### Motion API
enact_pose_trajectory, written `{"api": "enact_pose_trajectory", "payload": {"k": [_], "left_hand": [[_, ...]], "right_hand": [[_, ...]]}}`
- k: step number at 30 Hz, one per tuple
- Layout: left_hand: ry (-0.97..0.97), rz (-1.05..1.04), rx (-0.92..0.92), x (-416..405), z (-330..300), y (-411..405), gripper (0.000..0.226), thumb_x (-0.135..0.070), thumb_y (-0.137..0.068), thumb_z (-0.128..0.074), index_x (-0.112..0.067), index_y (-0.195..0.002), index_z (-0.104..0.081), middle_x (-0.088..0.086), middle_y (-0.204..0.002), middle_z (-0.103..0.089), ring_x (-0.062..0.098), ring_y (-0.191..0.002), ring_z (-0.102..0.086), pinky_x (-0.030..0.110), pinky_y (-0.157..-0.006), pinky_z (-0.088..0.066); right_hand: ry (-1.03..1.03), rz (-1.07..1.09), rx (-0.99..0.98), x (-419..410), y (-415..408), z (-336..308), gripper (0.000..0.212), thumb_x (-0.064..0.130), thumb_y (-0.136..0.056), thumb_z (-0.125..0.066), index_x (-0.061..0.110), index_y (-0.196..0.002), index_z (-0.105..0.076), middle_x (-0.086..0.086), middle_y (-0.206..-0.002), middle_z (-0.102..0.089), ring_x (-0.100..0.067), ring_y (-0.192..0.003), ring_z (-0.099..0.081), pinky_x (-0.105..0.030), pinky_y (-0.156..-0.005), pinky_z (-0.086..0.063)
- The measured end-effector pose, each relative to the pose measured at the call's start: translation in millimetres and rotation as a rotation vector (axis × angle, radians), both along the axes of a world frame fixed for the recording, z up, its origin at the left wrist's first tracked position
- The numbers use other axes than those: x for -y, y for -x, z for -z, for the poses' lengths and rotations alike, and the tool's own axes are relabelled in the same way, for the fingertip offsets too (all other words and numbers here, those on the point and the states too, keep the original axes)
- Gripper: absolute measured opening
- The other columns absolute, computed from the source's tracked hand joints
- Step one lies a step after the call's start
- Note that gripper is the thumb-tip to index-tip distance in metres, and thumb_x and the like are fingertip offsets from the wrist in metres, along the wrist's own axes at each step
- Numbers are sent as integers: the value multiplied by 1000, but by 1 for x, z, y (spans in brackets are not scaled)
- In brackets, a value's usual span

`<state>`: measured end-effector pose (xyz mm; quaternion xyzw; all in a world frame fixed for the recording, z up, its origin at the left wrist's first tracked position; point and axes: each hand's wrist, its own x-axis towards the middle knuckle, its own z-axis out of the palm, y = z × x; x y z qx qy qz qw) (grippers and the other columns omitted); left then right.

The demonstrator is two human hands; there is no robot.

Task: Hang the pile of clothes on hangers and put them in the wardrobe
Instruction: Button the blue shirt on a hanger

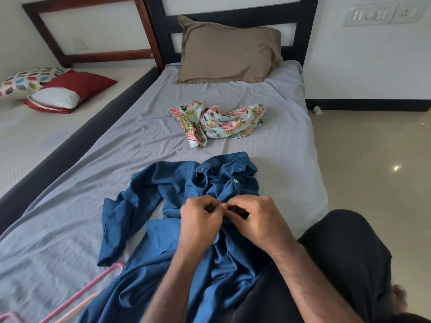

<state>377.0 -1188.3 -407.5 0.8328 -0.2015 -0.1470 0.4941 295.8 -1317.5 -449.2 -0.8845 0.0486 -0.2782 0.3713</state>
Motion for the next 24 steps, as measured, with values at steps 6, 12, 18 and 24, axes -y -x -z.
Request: {"api": "enact_pose_trajectory", "payload": {"k": [6,12,18,24], "left_hand": [[72,-18,-83,1,6,-1,26,-16,-96,-65,-9,-71,-70,11,-58,-59,13,-52,-45,27,-51,-38],[341,8,-341,8,5,4,27,-13,-102,-56,4,-85,-67,25,-78,-65,24,-75,-61,30,-71,-51],[436,44,-605,14,9,8,29,-16,-105,-49,3,-97,-69,13,-87,-71,16,-72,-64,22,-57,-47],[400,15,-535,12,21,-2,21,-17,-101,-58,-7,-91,-73,8,-80,-63,11,-67,-53,27,-59,-39]], "right_hand": [[-159,13,80,-5,-1,-5,12,16,-85,-81,15,-97,-77,11,-85,-74,-4,-76,-71,-27,-67,-59],[-291,32,170,-5,-4,-9,6,9,-88,-77,12,-92,-74,8,-80,-72,-14,-71,-70,-33,-62,-57],[-399,22,164,-1,-7,-7,13,-4,-88,-70,9,-90,-73,10,-83,-70,-15,-75,-67,-22,-67,-52],[-593,51,36,3,-9,-4,14,3,-89,-73,15,-93,-77,6,-88,-75,-14,-82,-69,-28,-78,-56]]}}
